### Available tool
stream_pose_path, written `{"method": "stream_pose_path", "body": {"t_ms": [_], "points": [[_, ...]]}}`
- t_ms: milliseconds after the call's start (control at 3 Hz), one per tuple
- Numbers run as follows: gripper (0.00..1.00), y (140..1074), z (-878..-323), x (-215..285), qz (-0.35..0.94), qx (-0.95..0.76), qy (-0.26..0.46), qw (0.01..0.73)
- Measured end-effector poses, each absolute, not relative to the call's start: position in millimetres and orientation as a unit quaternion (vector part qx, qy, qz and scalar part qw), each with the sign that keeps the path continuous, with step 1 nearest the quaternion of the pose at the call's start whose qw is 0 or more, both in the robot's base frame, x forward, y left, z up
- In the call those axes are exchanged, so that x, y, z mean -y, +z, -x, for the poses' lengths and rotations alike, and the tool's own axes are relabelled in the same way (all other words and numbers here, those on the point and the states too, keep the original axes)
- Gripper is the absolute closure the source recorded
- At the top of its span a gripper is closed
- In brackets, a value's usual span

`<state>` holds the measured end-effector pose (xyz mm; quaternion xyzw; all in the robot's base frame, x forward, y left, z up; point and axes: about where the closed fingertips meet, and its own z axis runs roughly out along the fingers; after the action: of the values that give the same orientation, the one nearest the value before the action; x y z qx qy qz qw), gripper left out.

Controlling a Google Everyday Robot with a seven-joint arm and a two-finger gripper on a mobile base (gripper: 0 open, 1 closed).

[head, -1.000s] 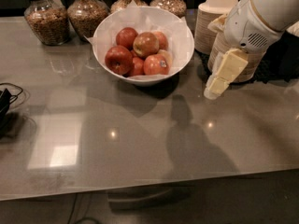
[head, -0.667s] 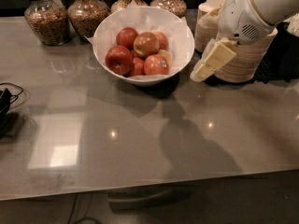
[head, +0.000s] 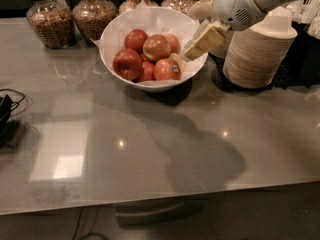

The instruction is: Pick apple from white bowl

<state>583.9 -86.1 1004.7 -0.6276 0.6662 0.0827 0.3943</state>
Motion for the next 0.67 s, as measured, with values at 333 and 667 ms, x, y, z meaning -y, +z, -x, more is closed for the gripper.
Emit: {"method": "stream_pose_path", "body": {"t_ms": [333,667], "points": [[0.24,994.9,-604.6,59.7,0.641,-0.652,0.094,0.393],[0.24,979.1,-624.0,37.4,0.654,-0.643,0.106,0.384]]}}
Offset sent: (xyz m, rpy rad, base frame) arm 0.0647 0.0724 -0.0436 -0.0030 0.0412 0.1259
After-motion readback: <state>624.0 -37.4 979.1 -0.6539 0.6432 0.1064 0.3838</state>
